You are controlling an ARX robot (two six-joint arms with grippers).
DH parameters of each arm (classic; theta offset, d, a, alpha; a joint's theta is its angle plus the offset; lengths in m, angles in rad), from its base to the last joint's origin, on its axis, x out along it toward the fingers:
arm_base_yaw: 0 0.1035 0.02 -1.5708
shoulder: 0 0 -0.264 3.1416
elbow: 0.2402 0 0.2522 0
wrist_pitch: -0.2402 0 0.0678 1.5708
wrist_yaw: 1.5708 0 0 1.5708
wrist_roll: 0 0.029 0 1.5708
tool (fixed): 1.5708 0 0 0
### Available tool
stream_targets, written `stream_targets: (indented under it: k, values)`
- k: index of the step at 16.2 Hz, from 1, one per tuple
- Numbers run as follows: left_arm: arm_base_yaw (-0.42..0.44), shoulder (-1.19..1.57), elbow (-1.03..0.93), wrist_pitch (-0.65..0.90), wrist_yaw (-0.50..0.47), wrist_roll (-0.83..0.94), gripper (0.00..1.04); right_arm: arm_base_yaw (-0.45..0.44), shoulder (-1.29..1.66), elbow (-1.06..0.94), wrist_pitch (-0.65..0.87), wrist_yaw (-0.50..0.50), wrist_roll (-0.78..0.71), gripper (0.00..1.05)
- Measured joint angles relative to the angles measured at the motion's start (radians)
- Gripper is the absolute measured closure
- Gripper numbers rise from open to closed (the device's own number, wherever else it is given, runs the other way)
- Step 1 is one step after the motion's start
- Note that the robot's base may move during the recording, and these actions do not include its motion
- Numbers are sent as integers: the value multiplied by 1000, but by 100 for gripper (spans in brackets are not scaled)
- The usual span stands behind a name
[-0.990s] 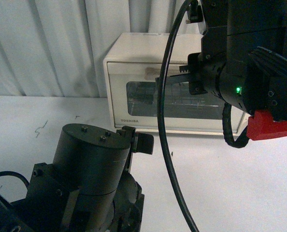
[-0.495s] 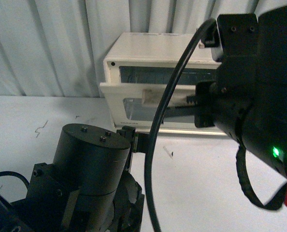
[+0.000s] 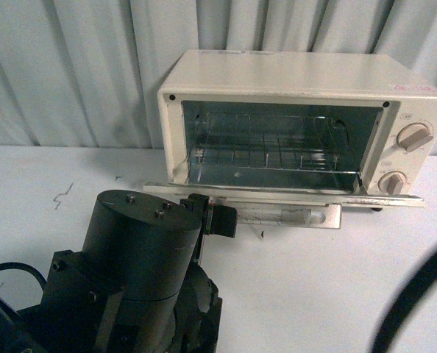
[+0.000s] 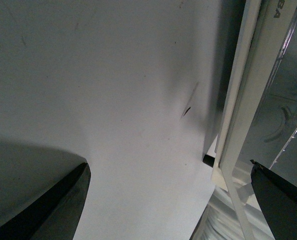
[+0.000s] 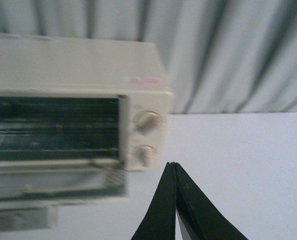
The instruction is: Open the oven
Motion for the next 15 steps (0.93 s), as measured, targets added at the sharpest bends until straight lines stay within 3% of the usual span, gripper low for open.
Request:
stream_targets:
  k: [3,4,5,6,7,8,10,15]
  values:
    - [0,0,0,0,0,0,7,-48,-386,-128,-316,115,5,101]
    - [0,0,0,0,0,0,7,-63,-515,-157,-444,139,37,94]
    - [0,0,0,-2,-1,-1,7,-174,-740,-216,-906,50,318,63]
    - [-2,0,0,0,4,0,7,-152,-692,-215,-965,13,491,37]
    - [0,-1,0,-3,3,0,7,-424,-1067,-337,-568,-426,261,60]
    - [-5,-4,0,-4,-3,-3,7,-431,-1076,-337,-568,-591,111,80]
    - [-1,-4,-2,-4,3,-1,7,-427,-1076,-336,-561,-600,54,100]
    - [-1,-4,-2,-4,3,-1,7,-431,-1067,-328,-557,-600,24,103]
